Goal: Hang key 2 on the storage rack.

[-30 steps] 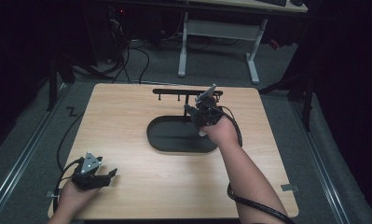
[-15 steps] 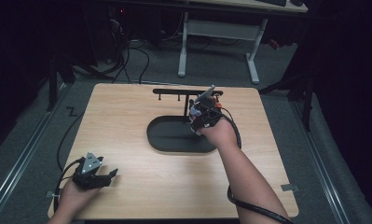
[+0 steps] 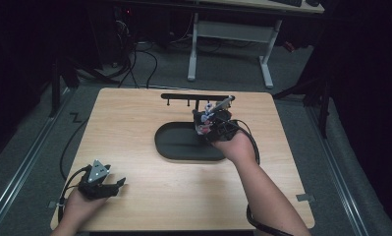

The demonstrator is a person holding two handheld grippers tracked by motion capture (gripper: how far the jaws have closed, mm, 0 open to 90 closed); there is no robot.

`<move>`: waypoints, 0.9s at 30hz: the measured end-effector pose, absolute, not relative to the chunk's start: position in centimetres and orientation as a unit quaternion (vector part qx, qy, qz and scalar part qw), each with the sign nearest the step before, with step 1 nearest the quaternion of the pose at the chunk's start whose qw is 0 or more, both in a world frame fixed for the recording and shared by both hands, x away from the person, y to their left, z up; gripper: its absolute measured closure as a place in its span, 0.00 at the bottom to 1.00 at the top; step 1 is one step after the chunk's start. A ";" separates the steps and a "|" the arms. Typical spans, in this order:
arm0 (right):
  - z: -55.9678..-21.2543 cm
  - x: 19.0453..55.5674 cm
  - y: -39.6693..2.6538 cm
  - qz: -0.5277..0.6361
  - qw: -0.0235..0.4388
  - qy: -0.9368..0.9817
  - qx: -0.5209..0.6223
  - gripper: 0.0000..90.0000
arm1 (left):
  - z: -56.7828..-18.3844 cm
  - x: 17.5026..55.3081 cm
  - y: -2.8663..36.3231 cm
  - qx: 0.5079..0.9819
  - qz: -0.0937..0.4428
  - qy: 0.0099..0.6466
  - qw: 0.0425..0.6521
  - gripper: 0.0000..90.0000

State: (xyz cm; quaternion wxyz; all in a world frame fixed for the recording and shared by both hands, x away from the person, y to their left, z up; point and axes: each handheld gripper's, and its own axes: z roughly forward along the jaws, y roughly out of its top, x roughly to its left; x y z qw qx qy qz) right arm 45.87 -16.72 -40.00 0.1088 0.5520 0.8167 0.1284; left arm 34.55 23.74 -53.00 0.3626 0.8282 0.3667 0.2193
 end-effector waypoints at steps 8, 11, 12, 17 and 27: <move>-41.7 43.9 -18.3 0.142 0.102 0.813 0.555 0.37 | -53.1 34.5 23.5 0.830 0.218 0.364 0.362 0.27; -42.8 42.6 -18.9 0.156 0.107 0.816 0.546 0.36 | -53.1 34.5 23.4 0.832 0.215 0.362 0.361 0.27; -42.8 42.6 -18.9 0.156 0.107 0.816 0.546 0.36 | -53.1 34.5 23.4 0.832 0.215 0.362 0.361 0.27; -44.3 40.3 -19.3 0.170 0.122 0.816 0.539 0.36 | -53.2 34.5 23.3 0.832 0.213 0.362 0.363 0.27; -46.1 36.5 -19.6 0.221 0.156 0.807 0.525 0.35 | -53.2 34.3 22.8 0.836 0.207 0.352 0.366 0.27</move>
